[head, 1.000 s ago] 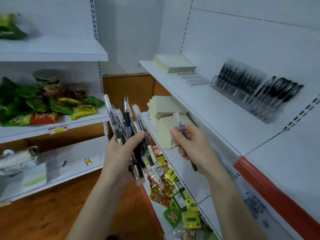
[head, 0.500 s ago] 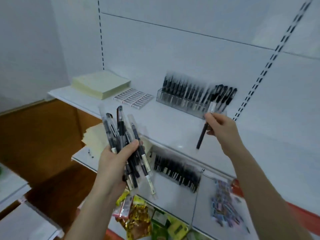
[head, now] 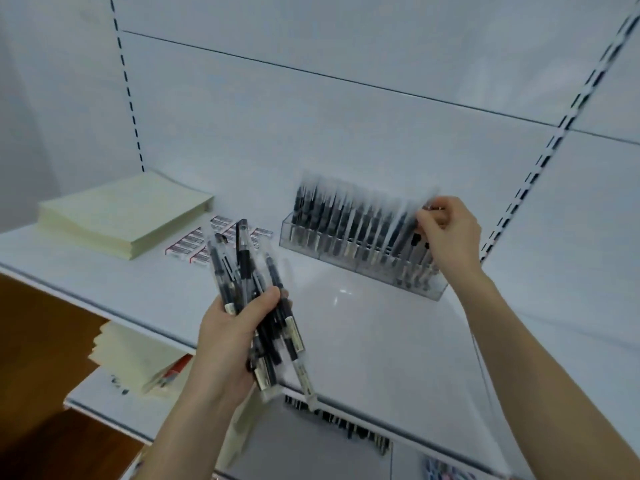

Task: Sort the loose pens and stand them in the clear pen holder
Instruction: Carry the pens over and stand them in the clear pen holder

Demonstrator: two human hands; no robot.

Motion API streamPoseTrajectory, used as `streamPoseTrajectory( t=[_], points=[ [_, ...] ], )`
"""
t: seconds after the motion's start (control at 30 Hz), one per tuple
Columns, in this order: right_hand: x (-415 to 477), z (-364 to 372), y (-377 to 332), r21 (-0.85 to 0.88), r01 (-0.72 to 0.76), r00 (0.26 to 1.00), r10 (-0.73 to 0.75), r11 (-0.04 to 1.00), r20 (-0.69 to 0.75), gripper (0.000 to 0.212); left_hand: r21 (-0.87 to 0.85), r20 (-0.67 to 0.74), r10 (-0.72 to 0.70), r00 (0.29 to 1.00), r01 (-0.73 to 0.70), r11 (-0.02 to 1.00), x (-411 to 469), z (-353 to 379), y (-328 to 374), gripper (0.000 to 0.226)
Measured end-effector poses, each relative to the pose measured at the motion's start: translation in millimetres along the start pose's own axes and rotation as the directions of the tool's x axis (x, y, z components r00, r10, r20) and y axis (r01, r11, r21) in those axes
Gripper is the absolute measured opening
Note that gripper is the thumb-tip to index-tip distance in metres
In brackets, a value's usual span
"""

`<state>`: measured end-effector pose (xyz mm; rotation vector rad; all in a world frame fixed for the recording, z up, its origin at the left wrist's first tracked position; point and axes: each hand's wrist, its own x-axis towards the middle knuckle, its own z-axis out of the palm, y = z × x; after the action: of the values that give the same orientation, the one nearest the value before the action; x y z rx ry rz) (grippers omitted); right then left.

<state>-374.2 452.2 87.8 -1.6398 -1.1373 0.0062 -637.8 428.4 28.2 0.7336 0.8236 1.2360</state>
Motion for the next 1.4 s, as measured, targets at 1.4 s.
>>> streamPoseTrajectory(
  t=[1.4],
  points=[
    [-51, 24, -49, 0.181, -0.365, 0.914, 0.314, 0.913, 0.258, 0.011, 0.253, 0.516, -0.209, 0.831, 0.085, 0.964, 74, 51, -5, 0.017]
  ],
)
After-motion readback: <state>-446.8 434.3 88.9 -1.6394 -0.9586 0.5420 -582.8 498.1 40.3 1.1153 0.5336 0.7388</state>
